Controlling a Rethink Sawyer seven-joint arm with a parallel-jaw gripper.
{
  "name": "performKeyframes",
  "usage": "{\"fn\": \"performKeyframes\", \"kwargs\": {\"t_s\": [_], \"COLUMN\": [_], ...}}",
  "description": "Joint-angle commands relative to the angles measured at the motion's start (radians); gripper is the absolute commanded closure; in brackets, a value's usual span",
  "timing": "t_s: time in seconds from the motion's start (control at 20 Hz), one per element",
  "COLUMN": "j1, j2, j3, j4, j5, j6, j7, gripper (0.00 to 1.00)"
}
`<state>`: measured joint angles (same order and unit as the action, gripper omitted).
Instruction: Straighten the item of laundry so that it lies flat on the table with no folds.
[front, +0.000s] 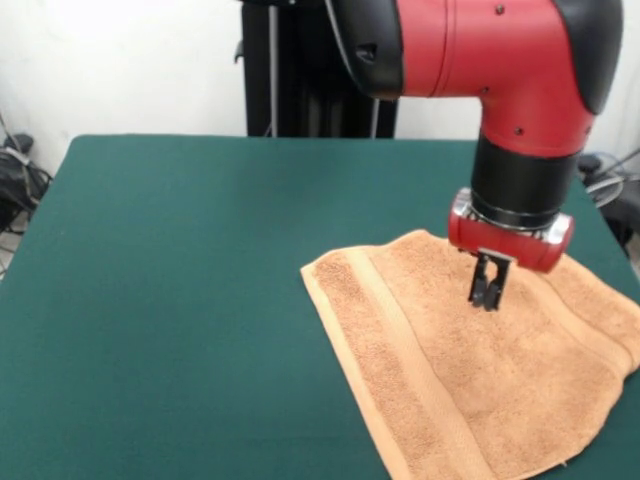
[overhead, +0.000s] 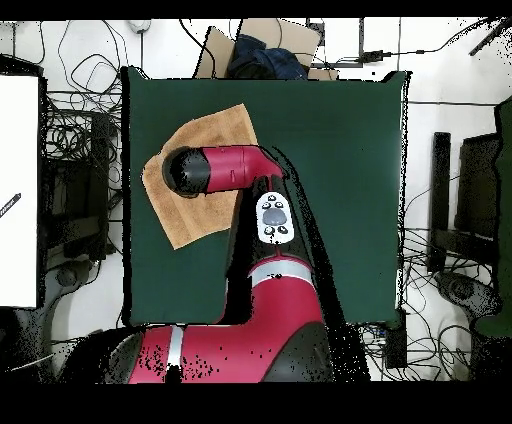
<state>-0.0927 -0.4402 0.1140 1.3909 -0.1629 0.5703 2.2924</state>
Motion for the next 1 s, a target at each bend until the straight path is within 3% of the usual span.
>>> {"fn": "performKeyframes", "kwargs": {"t_s": [0.05,0.75,1.0], "j1": [-0.033,-0.091,-0.106], "j2": [0.043,0.119,0.139], "j3": [0.047,0.061,0.077], "j4": [0.113,0.082,0.059], "j5": [-0.094,-0.171,-0.186], "j6": [-0.081,-0.161,-0.137], "j7": [-0.076,-0.070,-0.095], "gripper": [1.00,1.00,1.00]}}
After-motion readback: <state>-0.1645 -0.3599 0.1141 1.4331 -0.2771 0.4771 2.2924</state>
